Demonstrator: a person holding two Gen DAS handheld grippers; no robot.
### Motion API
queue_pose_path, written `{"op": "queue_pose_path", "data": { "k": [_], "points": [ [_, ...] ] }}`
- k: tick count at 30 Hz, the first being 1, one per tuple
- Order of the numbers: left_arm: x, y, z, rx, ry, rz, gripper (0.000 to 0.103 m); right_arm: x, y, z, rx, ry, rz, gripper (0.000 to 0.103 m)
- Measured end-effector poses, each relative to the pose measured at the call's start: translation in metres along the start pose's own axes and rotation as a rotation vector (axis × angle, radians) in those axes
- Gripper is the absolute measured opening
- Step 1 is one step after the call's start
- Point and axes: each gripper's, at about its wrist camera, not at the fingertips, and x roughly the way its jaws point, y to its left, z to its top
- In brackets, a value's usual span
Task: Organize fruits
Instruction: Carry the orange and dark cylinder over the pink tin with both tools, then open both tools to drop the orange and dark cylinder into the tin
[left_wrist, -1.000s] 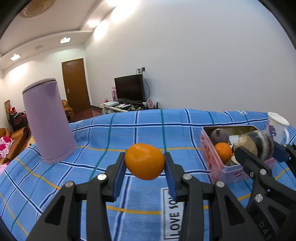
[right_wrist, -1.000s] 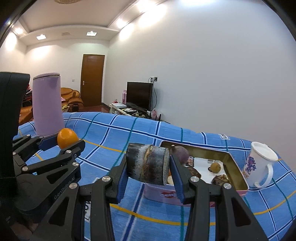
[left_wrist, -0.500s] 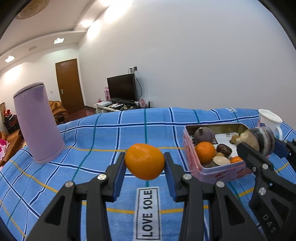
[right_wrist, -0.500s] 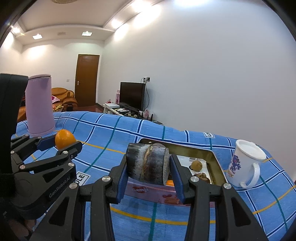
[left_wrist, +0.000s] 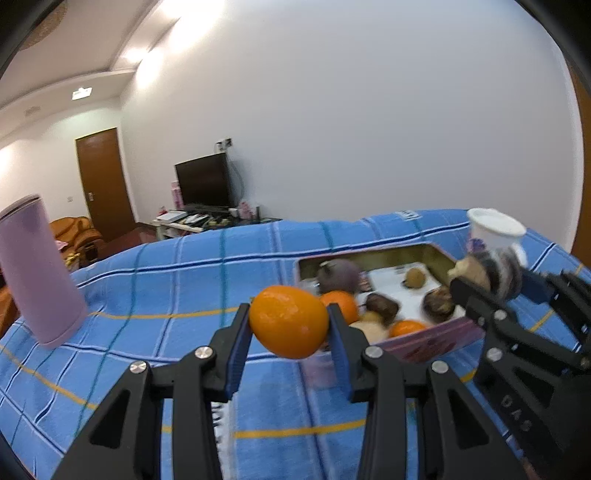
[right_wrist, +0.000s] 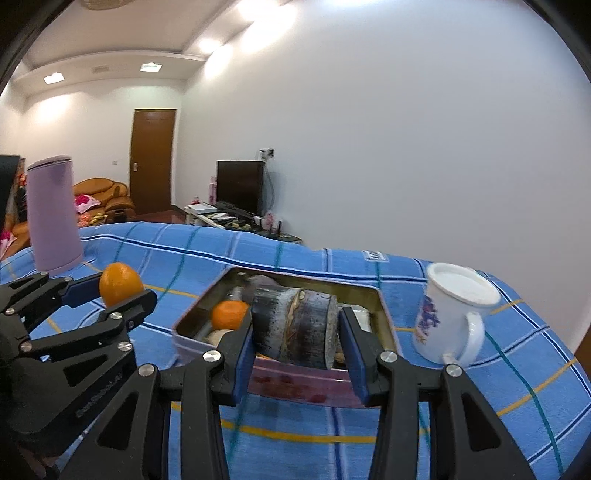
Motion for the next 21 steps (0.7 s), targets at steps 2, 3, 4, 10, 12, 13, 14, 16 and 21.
{"op": "queue_pose_path", "data": {
  "k": [2, 3, 4, 10, 12, 13, 14, 16, 21],
  "points": [
    [0.003, -0.011, 0.006, 0.007, -0.008, -0.016, 0.042, 0.002, -0.01, -0.001, 0.025, 0.013, -0.022, 0.045],
    [0.004, -0.015, 0.008, 0.008, -0.01, -0.022, 0.042, 0.004, -0.016, -0.001, 0.045, 0.023, -0.029, 0.045],
    [0.005, -0.019, 0.01, 0.008, -0.011, -0.029, 0.042, 0.005, -0.021, -0.001, 0.06, 0.029, -0.032, 0.045],
    [0.015, -0.039, 0.016, 0.007, -0.002, -0.077, 0.042, 0.009, -0.04, 0.001, 0.097, 0.058, -0.061, 0.045],
    [0.02, -0.044, 0.018, 0.004, 0.006, -0.095, 0.042, 0.01, -0.045, 0.002, 0.086, 0.063, -0.071, 0.045],
    [0.022, -0.046, 0.019, 0.001, 0.007, -0.1, 0.042, 0.011, -0.046, 0.003, 0.081, 0.064, -0.075, 0.045],
    [0.024, -0.047, 0.02, -0.003, 0.01, -0.106, 0.042, 0.012, -0.049, 0.004, 0.074, 0.066, -0.083, 0.045],
    [0.029, -0.05, 0.022, -0.016, 0.018, -0.118, 0.042, 0.015, -0.054, 0.005, 0.066, 0.073, -0.09, 0.045],
    [0.045, -0.054, 0.032, -0.048, 0.032, -0.136, 0.042, 0.032, -0.064, 0.014, 0.062, 0.091, -0.101, 0.045]
  ]
}}
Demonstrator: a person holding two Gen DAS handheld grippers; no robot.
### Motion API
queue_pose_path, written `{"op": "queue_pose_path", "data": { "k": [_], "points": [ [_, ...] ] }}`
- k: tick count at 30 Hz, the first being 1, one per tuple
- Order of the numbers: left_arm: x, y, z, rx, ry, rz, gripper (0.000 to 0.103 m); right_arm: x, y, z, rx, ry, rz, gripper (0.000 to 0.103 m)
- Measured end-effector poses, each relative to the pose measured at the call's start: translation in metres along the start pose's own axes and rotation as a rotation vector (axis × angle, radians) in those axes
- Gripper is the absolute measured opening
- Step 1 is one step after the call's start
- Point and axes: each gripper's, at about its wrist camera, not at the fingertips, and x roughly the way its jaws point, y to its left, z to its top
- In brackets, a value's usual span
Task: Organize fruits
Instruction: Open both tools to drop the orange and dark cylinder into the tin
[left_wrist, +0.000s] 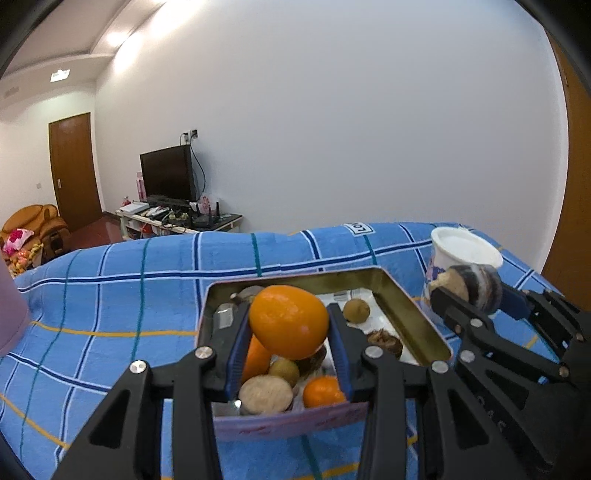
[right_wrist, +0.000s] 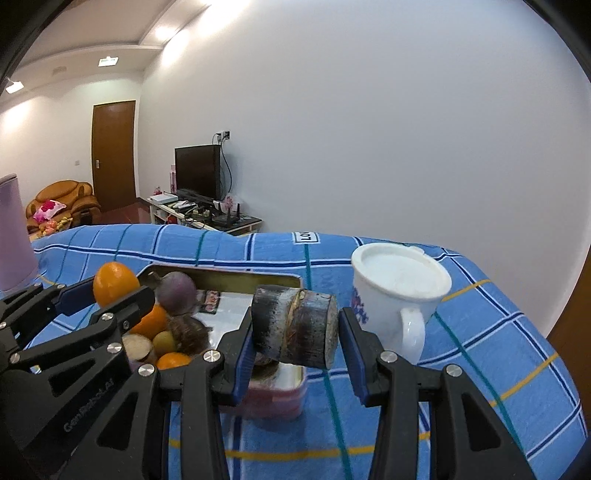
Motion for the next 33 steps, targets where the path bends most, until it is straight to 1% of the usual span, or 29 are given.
{"op": "queue_pose_path", "data": {
  "k": [4, 8, 12, 18, 22, 24, 26, 28, 30, 33],
  "points": [
    [0.01, 0.0, 0.006, -0.029, 0.003, -0.006, 0.042, 0.016, 0.001, 0.014, 0.006, 0.008, 0.003, 0.045],
    [0.023, 0.008, 0.009, -0.06, 0.021, -0.007, 0.042, 0.037, 0.002, 0.022, 0.031, 0.034, 0.021, 0.045],
    [0.035, 0.012, 0.006, -0.054, 0.043, 0.013, 0.042, 0.056, 0.005, 0.023, 0.044, 0.068, 0.044, 0.045],
    [0.054, 0.015, 0.002, -0.063, 0.112, 0.037, 0.041, 0.083, 0.006, 0.024, 0.07, 0.14, 0.092, 0.045],
    [0.062, 0.019, 0.0, -0.08, 0.152, 0.037, 0.041, 0.097, 0.006, 0.022, 0.084, 0.184, 0.116, 0.045],
    [0.065, 0.016, 0.0, -0.063, 0.169, 0.035, 0.042, 0.099, 0.008, 0.023, 0.082, 0.185, 0.121, 0.045],
    [0.066, 0.01, -0.001, -0.034, 0.178, 0.036, 0.042, 0.102, 0.014, 0.025, 0.065, 0.195, 0.158, 0.046],
    [0.066, 0.005, -0.001, -0.01, 0.186, 0.058, 0.042, 0.103, 0.026, 0.024, 0.023, 0.205, 0.189, 0.046],
    [0.066, 0.005, -0.001, -0.017, 0.189, 0.054, 0.042, 0.104, 0.033, 0.024, -0.003, 0.209, 0.183, 0.046],
    [0.067, 0.002, -0.001, 0.007, 0.197, 0.071, 0.042, 0.113, 0.031, 0.023, 0.027, 0.245, 0.222, 0.046]
  ]
}}
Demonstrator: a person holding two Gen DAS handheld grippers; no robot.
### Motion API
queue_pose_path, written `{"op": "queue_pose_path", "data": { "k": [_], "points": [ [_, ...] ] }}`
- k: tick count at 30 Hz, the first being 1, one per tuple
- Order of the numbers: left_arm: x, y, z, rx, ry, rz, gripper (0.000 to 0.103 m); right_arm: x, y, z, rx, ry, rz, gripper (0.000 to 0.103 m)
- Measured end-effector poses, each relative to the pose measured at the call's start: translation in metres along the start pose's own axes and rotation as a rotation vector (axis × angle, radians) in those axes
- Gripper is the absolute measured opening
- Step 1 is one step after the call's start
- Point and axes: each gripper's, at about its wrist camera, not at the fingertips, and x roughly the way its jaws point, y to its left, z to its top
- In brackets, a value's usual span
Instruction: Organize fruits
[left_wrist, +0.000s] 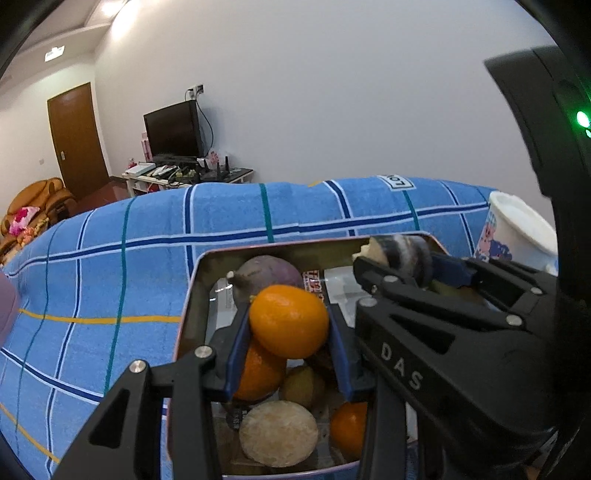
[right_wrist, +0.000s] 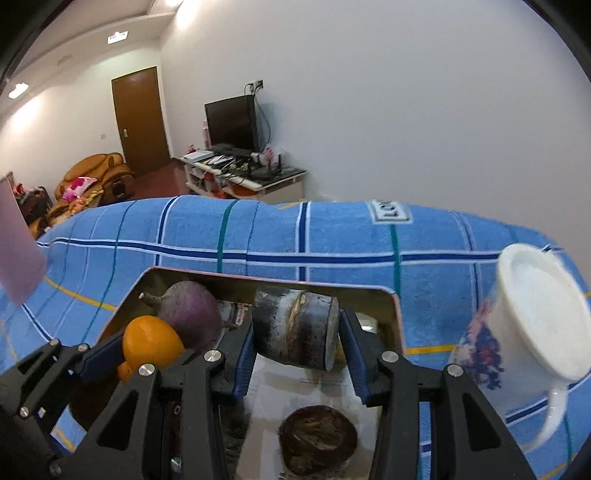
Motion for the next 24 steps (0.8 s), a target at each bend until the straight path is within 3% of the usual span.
{"op": "queue_pose_path", "data": {
  "k": [3, 5, 7, 8, 13, 18, 22, 24],
  "points": [
    [-0.001, -0.003, 0.0, 0.013, 0.003, 0.015, 0.045, 0.002, -0.004, -0.003, 0.023, 0.009, 0.014, 0.046],
    [0.0, -0.006, 0.001, 0.014, 0.002, 0.008, 0.056, 0.001, -0.006, -0.005, 0.038, 0.011, 0.024, 0.049],
    [-0.002, -0.005, 0.0, 0.015, -0.002, 0.018, 0.091, -0.004, -0.007, -0.007, 0.045, -0.009, 0.038, 0.062],
    [-0.005, -0.004, 0.0, 0.007, -0.009, 0.036, 0.096, -0.007, -0.007, -0.008, 0.045, -0.02, 0.034, 0.07],
    [-0.023, -0.003, -0.002, -0.006, -0.08, 0.026, 0.102, -0.032, -0.009, -0.015, 0.051, -0.126, 0.001, 0.074],
    [-0.044, 0.001, -0.007, -0.012, -0.157, 0.038, 0.103, -0.056, -0.024, -0.025, 0.144, -0.223, -0.014, 0.074],
    [-0.061, 0.007, -0.013, -0.01, -0.219, 0.056, 0.103, -0.082, -0.022, -0.041, 0.138, -0.402, -0.049, 0.074],
    [-0.068, 0.009, -0.017, 0.005, -0.242, 0.087, 0.103, -0.089, -0.015, -0.044, 0.102, -0.431, -0.05, 0.074]
  ]
}}
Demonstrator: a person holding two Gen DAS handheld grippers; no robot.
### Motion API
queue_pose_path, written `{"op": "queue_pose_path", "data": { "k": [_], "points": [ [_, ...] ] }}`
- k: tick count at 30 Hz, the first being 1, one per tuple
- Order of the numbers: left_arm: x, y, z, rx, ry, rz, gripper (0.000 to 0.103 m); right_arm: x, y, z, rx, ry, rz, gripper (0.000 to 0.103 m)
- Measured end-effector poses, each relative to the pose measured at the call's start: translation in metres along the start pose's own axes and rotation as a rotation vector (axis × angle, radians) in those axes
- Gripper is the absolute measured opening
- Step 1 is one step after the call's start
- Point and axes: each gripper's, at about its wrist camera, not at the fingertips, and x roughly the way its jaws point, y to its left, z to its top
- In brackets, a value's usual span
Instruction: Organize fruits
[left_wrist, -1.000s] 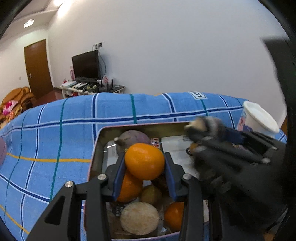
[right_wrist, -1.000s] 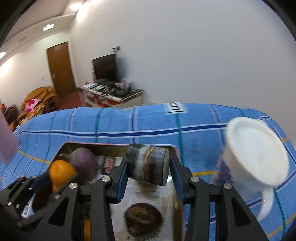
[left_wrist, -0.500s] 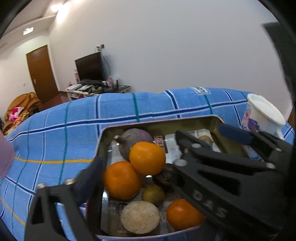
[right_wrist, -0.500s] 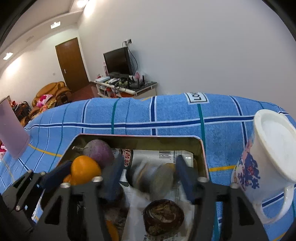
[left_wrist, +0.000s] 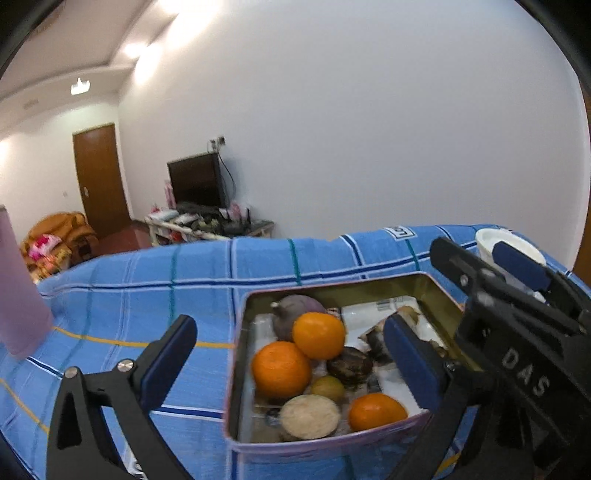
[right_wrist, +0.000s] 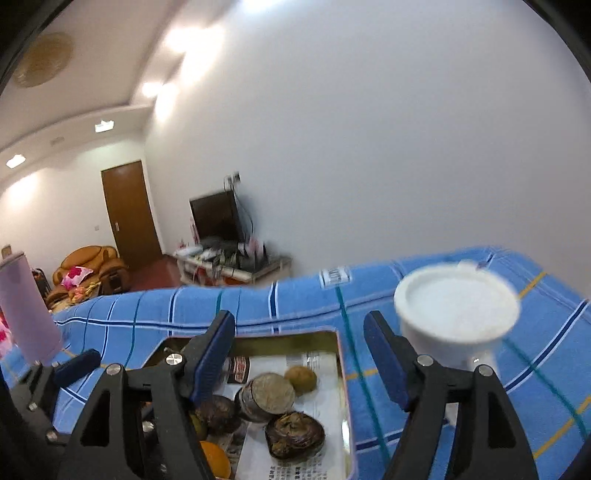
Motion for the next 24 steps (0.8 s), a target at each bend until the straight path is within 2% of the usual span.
{"op": "queue_pose_path", "data": {
  "k": [9, 16, 24],
  "points": [
    [-0.021, 0.016, -0.01, 0.01, -0.058, 0.061, 0.103, -0.033, 0.005, -0.003, -0.039, -0.029, -0.003, 0.074],
    [-0.038, 0.018, -0.019, 0.01, -0.091, 0.064, 0.103, -0.065, 0.019, -0.011, -0.114, -0.078, -0.027, 0.074],
    [-0.058, 0.018, -0.028, 0.01, -0.116, 0.062, 0.103, -0.091, 0.018, -0.013, -0.107, -0.133, -0.053, 0.074]
  ]
}}
